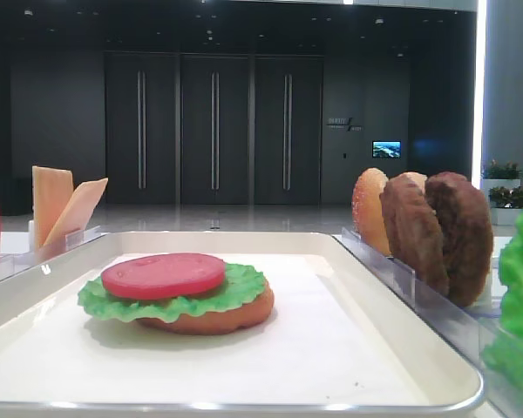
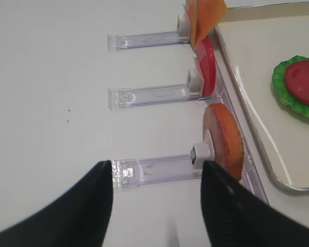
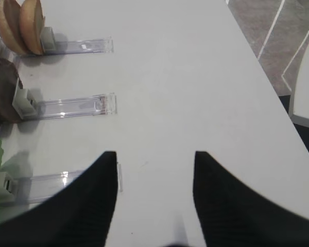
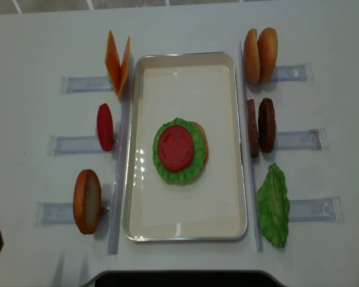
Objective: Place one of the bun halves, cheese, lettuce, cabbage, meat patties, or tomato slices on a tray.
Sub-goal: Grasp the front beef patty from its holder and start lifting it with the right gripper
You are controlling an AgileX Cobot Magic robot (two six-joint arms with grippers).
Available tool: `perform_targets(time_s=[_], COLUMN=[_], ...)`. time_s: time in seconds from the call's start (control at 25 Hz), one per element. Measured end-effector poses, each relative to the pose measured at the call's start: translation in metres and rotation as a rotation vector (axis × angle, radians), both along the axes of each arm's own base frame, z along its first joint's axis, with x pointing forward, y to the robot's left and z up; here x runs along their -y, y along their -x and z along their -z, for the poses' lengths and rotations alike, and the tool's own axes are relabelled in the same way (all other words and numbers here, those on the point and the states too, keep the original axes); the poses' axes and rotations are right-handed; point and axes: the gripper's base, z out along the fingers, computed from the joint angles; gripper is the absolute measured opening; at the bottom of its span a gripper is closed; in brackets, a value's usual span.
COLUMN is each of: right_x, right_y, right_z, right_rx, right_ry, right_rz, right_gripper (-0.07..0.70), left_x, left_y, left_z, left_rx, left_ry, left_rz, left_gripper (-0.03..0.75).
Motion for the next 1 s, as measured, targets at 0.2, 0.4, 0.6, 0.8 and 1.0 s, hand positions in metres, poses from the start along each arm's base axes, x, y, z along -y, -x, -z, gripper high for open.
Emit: perform_targets(time_s=[0.2,0.4,0.6,0.8,1.0], right_x=[0.0,0.0,0.0,0.0001,-0.0002], right_y=[0.0,0.0,0.0,0.0,0.0001], right_z=[0.0,0.0,0.0,0.0,-0.0001], right_rx=[0.0,0.0,0.0,0.0,0.003], right_ry=[0.0,0.0,0.0,-0.001,-0.032], right_rz=[0.0,0.0,0.0,0.002,-0.004], right_gripper=[0.328,0.328,0.328,0.328,0.327], left_x=[0.0,0.0,0.0,0.0,0.0], left_y=[0.0,0.0,0.0,0.0,0.0], left_z=[0.0,0.0,0.0,0.0,0.0], left_rx=[0.0,0.0,0.0,0.0,0.0], left_ry=[0.0,0.0,0.0,0.0,0.0], left_rz=[0.0,0.0,0.0,0.0,0.0], left_gripper=[0.36,0.321,0.299,0.286,0.286])
